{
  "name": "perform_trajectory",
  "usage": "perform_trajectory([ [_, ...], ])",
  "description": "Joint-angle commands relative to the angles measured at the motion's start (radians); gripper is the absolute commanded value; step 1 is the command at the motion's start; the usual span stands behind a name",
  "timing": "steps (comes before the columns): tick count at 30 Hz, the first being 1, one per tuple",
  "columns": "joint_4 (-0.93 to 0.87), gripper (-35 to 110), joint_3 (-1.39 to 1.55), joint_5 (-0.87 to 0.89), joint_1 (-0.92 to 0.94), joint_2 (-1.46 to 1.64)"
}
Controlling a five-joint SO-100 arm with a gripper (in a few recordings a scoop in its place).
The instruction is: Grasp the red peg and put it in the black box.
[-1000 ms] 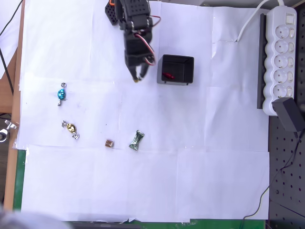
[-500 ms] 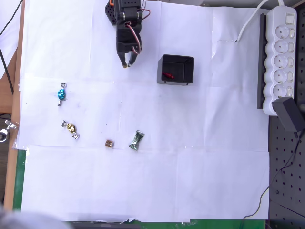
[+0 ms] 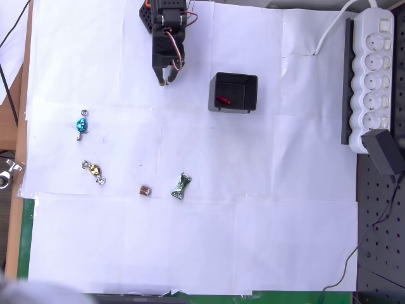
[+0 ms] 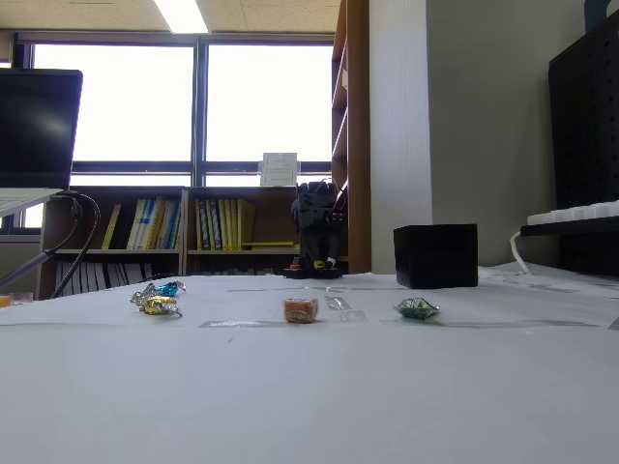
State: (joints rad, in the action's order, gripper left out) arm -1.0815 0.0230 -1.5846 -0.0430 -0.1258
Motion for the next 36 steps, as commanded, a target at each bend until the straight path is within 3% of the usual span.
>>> perform_trajectory([
  [1,-0.100,0,-0.083,-0.005,-0.023,-0.055],
  [8,-0.347,0,-0.083,-0.012,-0.037,-0.094],
  [36,-0.336,0,-0.083,0.031,0.014,-0.097],
])
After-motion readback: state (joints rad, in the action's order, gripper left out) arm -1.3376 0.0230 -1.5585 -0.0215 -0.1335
